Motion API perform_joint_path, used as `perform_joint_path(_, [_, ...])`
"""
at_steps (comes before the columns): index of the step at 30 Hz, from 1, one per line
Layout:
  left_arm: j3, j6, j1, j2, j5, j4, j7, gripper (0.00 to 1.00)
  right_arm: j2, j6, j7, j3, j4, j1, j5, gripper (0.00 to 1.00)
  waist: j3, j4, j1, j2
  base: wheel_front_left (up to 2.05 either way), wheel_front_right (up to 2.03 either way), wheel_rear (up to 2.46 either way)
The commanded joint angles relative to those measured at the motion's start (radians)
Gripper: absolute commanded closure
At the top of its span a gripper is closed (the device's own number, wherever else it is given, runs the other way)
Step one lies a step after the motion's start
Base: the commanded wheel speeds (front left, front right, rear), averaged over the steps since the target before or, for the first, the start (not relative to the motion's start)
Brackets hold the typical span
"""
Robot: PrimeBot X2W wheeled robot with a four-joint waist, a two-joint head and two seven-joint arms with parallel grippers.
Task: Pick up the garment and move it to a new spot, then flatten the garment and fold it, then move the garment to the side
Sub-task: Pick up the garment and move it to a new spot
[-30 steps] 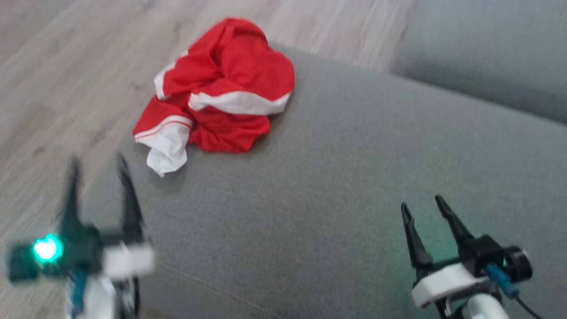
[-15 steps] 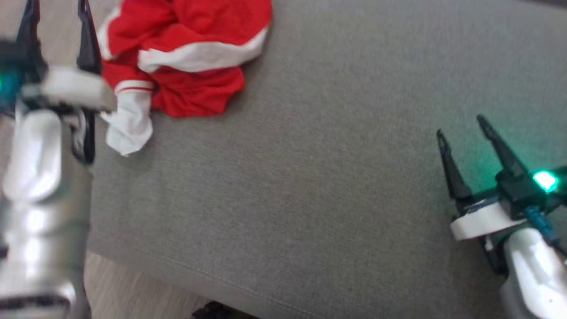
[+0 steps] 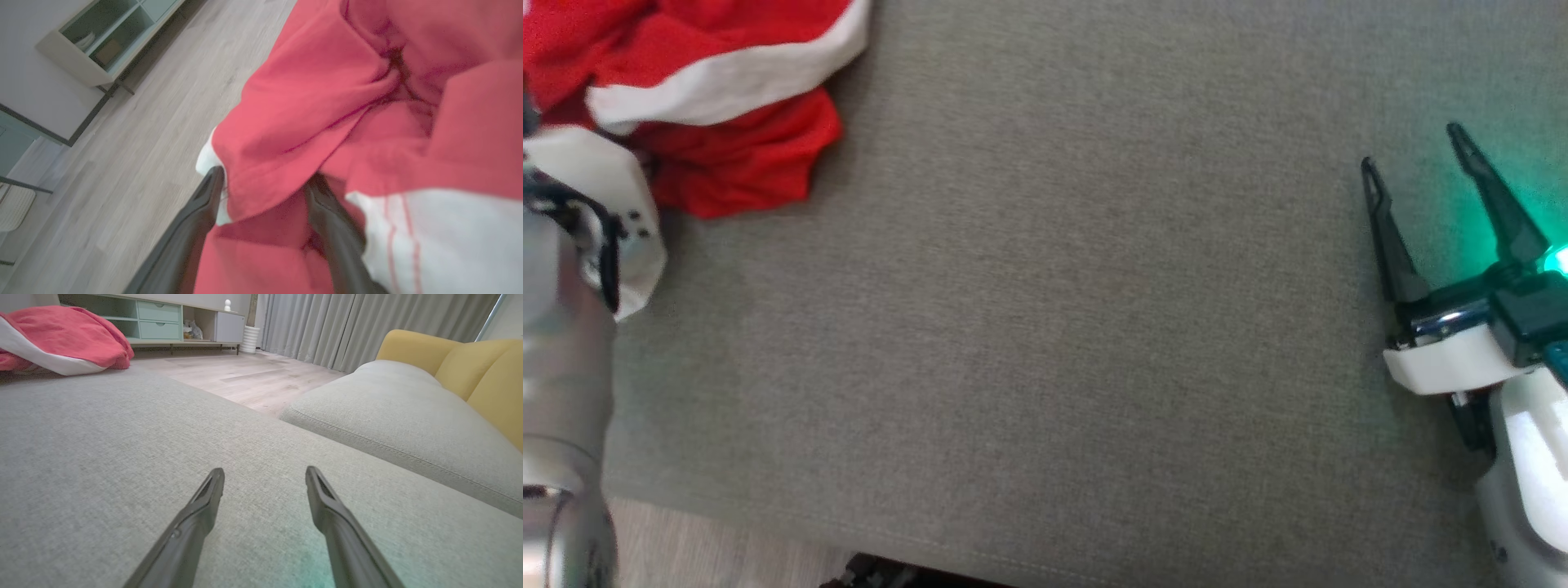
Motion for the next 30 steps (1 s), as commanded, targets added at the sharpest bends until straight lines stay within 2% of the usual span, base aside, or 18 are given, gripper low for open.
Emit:
perform_joint_path(1, [0.013,0.010,-0.050,0.081,0.006,-0.012,-0.045,0.00,-0.018,0.008,-0.001,0.002,-0.006,0.023,0.000,0.00,0.037,-0.026,0.0000,0.0000,0.00,0.00,0.00])
perform_joint_path(2, [0.017,0.013,-0.054,0.086,0.001,-0.006,-0.076,1.00,-0.020,0.008,-0.001,-0.002,-0.008,0.024,-0.001,0.00,0.042,-0.026,0.0000,0.0000,0.00,0.00,0.00])
perform_joint_path(5, [0.015,0.026,-0.075,0.100,0.003,0.006,-0.160,1.00,-0.020,0.008,-0.001,-0.007,-0.009,0.026,-0.003,0.00,0.046,-0.024,0.0000,0.0000,0.00,0.00,0.00])
perform_joint_path(10, [-0.011,0.033,-0.111,0.116,0.023,-0.004,-0.214,1.00,-0.002,0.008,-0.001,0.006,0.002,0.012,-0.001,0.00,0.024,-0.024,0.0000,0.0000,0.00,0.00,0.00])
perform_joint_path(19, [-0.069,0.038,-0.171,0.174,0.081,-0.252,-0.225,1.00,0.070,0.008,-0.001,0.024,0.032,-0.012,0.015,0.00,-0.069,-0.058,0.0000,0.0000,0.00,0.00,0.00])
perform_joint_path(24, [-0.111,0.009,-0.203,0.221,0.116,-0.417,-0.225,1.00,0.138,0.008,-0.001,0.032,0.052,-0.013,0.030,0.00,-0.154,-0.124,0.0000,0.0000,0.00,0.00,0.00])
perform_joint_path(30, [-0.198,-0.065,-0.269,0.239,0.160,-0.608,-0.194,1.00,0.201,0.008,-0.001,0.033,0.061,0.004,0.059,0.00,-0.253,-0.268,0.0000,0.0000,0.00,0.00,0.00])
